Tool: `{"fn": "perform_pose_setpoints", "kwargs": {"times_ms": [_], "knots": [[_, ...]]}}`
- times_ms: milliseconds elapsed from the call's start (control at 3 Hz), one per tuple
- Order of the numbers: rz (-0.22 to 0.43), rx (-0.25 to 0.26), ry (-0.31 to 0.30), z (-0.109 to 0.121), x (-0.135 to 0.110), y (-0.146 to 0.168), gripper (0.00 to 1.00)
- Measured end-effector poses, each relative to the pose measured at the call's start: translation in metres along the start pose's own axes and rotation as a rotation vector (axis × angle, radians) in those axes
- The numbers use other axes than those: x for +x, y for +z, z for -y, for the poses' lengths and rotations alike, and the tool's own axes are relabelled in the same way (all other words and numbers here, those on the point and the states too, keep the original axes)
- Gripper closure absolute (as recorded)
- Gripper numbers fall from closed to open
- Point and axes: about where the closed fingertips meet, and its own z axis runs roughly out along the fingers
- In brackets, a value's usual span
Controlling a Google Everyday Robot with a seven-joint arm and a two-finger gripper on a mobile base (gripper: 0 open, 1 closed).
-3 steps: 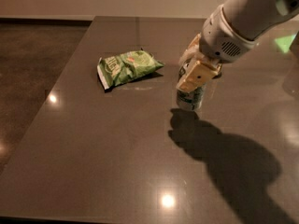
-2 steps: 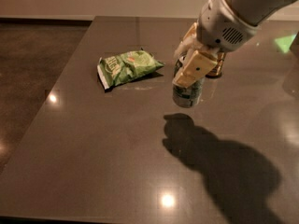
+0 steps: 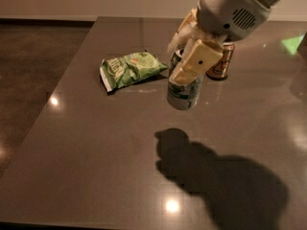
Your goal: Pick 7up can
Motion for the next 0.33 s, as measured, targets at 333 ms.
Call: {"fn": "perform_pose_setpoints", "kwargs": {"times_ms": [333], "knots": [[0.003,-0.002,-0.001,-0.0011,-0.0012,-0.0004,1.0]]}}
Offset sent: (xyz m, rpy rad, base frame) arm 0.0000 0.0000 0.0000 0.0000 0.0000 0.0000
